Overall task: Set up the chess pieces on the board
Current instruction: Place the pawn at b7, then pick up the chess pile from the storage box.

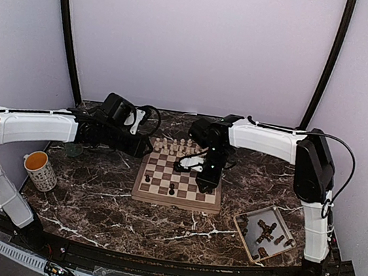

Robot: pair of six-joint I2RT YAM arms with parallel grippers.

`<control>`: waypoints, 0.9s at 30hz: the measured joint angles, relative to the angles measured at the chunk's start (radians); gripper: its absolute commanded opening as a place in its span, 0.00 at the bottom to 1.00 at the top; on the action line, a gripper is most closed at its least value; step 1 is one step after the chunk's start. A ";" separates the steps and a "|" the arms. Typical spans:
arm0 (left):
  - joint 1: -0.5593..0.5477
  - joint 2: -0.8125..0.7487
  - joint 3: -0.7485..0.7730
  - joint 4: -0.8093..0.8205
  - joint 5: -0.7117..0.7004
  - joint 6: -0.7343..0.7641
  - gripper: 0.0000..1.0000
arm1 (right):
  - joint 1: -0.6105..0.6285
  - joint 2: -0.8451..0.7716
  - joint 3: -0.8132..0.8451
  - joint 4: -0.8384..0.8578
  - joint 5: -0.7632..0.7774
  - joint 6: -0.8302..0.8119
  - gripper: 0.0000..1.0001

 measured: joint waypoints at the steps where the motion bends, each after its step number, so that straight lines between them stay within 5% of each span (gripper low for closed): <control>1: 0.000 0.000 0.000 0.000 0.000 0.001 0.50 | 0.000 0.000 0.000 0.000 -0.002 0.002 0.27; 9: 0.000 0.014 0.014 -0.004 0.005 0.011 0.50 | -0.010 -0.095 -0.065 0.015 -0.026 0.014 0.31; 27: -0.011 0.266 0.262 -0.026 0.172 0.006 0.49 | -0.249 -0.650 -0.642 0.038 -0.074 -0.002 0.37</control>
